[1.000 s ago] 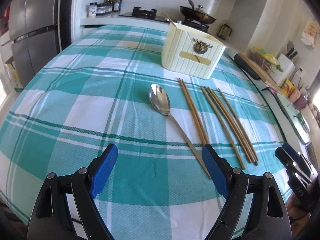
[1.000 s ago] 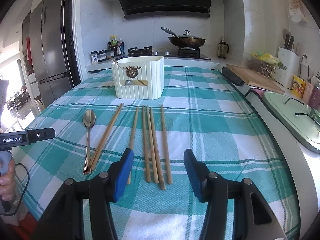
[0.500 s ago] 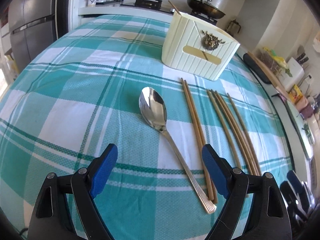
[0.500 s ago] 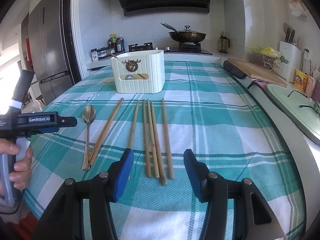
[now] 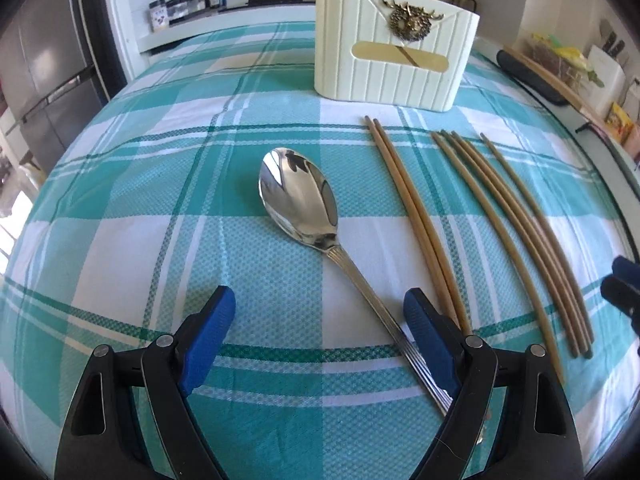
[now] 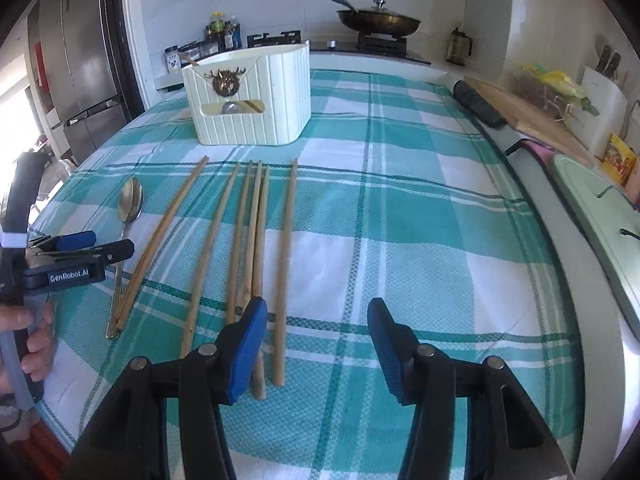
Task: Organize utensils
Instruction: 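Grip another wooden chopstick with the right tool while the left tool approaches the second spoon, then close the left tool on the second spoon while the right tool holds its chopstick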
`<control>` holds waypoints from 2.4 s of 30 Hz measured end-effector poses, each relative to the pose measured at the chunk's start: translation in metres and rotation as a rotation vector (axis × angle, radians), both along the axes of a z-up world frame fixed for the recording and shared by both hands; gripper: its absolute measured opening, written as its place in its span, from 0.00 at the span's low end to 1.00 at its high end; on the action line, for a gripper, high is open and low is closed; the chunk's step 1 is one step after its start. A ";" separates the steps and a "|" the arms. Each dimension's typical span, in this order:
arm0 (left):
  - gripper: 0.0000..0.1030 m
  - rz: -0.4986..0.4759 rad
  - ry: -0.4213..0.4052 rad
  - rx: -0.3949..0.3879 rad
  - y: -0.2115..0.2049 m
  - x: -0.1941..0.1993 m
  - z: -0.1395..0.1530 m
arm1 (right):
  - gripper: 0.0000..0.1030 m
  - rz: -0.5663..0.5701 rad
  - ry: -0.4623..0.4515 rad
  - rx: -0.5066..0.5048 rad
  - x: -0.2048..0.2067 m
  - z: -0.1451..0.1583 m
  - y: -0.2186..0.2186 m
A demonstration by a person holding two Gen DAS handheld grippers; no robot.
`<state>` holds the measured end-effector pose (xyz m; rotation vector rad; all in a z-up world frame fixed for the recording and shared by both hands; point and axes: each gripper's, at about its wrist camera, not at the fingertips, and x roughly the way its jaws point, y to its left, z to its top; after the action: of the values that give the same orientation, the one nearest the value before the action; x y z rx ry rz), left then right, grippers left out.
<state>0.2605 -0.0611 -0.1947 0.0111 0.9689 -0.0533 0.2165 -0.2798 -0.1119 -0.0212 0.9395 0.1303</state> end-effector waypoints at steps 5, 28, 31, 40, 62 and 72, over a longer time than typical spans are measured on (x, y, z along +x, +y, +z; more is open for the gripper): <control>0.84 -0.056 0.015 0.009 0.005 -0.008 0.001 | 0.32 0.049 0.100 0.024 0.029 -0.021 0.012; 0.14 -0.061 0.012 0.005 0.052 -0.016 0.005 | 0.07 -0.111 0.127 -0.058 -0.002 -0.024 -0.027; 0.48 -0.101 0.017 -0.016 0.051 -0.014 0.005 | 0.09 -0.114 0.122 -0.050 -0.003 -0.022 -0.028; 0.74 -0.185 0.030 0.080 0.036 0.008 0.001 | 0.27 -0.074 0.152 -0.026 0.003 -0.025 -0.026; 0.75 -0.018 0.092 0.012 0.073 0.041 0.004 | 0.31 -0.026 0.242 0.000 0.019 -0.027 -0.033; 0.79 -0.280 0.138 0.025 0.072 0.020 0.023 | 0.47 0.018 0.297 -0.016 0.021 -0.027 -0.030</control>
<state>0.2806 0.0108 -0.1715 0.1679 1.1007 -0.3036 0.2373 -0.3102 -0.1393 -0.0260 1.2372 0.1450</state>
